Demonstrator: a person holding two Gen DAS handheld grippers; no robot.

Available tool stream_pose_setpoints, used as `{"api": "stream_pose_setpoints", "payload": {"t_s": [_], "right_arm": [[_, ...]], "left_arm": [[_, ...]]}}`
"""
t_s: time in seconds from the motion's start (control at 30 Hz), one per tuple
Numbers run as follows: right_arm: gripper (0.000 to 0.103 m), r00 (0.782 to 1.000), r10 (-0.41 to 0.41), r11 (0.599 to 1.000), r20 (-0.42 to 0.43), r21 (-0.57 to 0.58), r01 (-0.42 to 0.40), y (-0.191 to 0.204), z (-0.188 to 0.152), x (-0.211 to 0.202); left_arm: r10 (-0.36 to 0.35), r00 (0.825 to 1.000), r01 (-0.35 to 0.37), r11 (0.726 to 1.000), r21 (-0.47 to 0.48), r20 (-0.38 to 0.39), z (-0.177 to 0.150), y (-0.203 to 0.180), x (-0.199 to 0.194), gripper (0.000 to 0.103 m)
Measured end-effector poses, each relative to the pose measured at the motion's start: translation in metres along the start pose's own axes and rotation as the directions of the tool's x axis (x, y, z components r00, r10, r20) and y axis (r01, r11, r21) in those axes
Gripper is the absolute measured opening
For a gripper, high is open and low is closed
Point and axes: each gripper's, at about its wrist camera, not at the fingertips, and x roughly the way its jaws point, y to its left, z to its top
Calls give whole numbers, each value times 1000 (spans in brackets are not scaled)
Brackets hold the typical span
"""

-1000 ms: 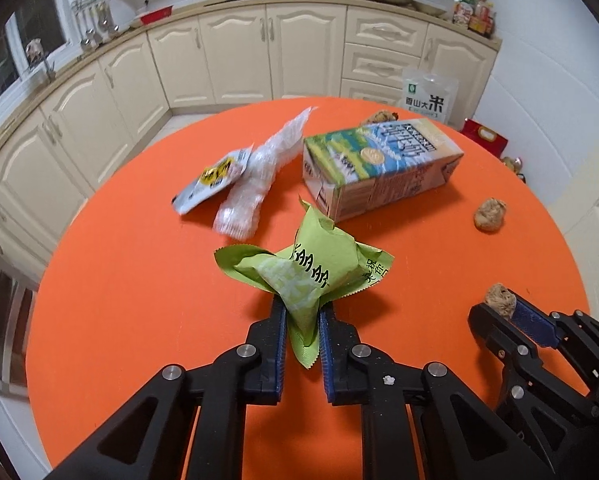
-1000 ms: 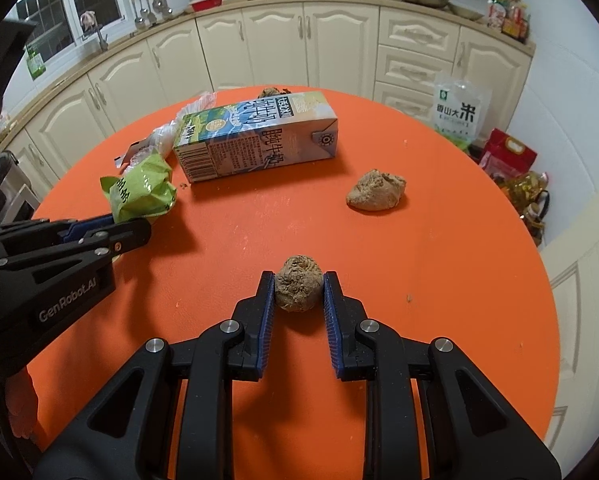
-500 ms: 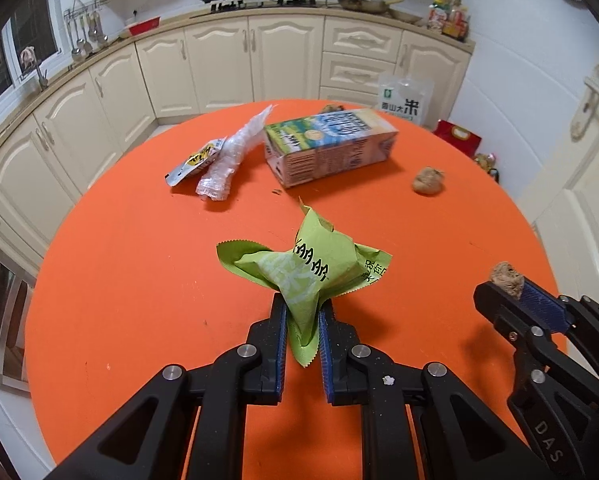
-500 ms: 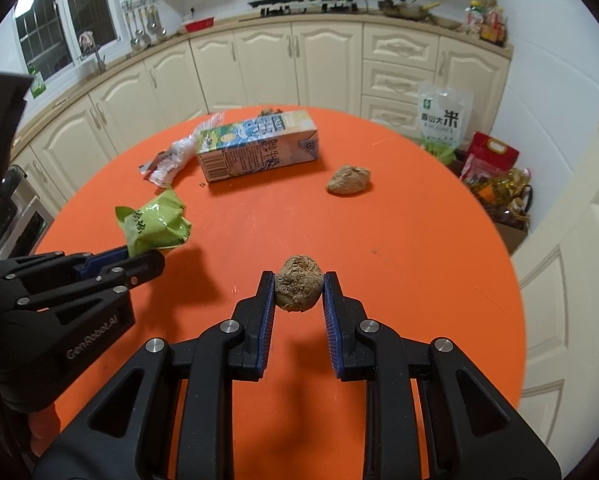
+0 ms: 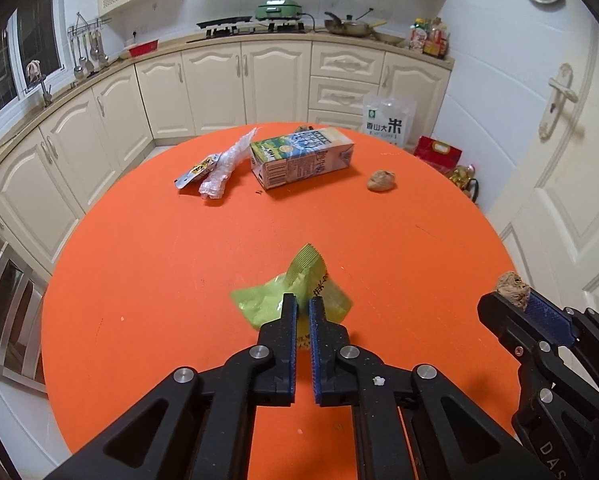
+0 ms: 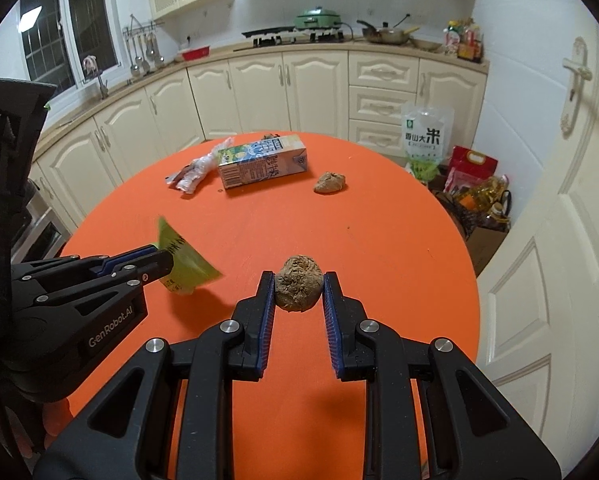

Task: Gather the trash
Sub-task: 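Lift the green wrapper with the left tool and regrip it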

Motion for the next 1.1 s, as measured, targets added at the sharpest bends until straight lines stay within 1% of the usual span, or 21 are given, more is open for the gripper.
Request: {"api": "stream_pose_setpoints", "payload": {"t_s": [0.17,0.2,0.27,0.3,0.37,0.43,0.47,0.53,0.6,0.7,0.8,0.87,0.9,0.93,0.97,1.03,1.1], "right_arm": [[22,1000,4,1000,11,-1,-4,2,-10,-14],[22,1000,5,1000,10,-1,-5,2,-11,-15],[22,1000,7,1000,2,-2,-7,1,-15,-16],[22,1000,6,1000,-4,0,-6,0,-17,-15],[22,1000,4,1000,-18,8,-4,-2,-19,-12],[22,999,2,1000,-33,21,-1,-5,-23,-9],[22,999,1,1000,-38,24,0,-6,-24,-8],[22,999,-2,1000,-44,28,4,-8,-26,-7],[22,999,-7,1000,-52,28,8,-9,-27,-4],[22,998,-1,999,-63,33,3,-11,-31,0],[22,997,2,999,-82,38,1,-14,-34,7],[22,995,1,999,-100,48,3,-17,-36,13],[22,994,3,999,-107,52,2,-18,-37,16],[22,993,6,998,-114,56,0,-20,-38,18],[22,993,6,998,-119,60,1,-21,-39,20],[22,992,5,998,-129,69,4,-23,-40,23],[22,991,6,997,-132,73,4,-25,-41,25]], "left_arm": [[6,1000,-6,1000,9,13,-15,-6,-16,2],[15,1000,-15,1000,8,8,-18,-6,-17,4],[25,1000,-25,1000,11,-12,-22,-6,-12,5],[24,999,-24,1000,14,-25,-24,-5,-9,8],[6,999,-6,1000,5,-44,-25,-3,-7,21],[-17,999,16,1000,-18,-45,-26,2,-10,62],[-25,999,24,999,-25,-34,-25,5,-9,67],[-23,1000,23,1000,-20,-18,-27,7,-10,68],[-16,999,15,1000,-13,-44,-30,5,-3,70],[-51,994,52,999,9,-100,-36,0,10,71],[-62,990,65,998,16,-129,-41,-6,26,72],[-84,987,85,996,2,-137,-40,-8,33,72],[-84,990,86,996,10,-111,-39,-10,31,67],[-100,990,103,994,23,-99,-39,-11,32,47],[-121,987,126,991,35,-104,-39,-14,34,46],[-127,988,131,991,38,-88,-39,-13,32,40],[-137,987,140,990,34,-82,-38,-12,30,38]]}}
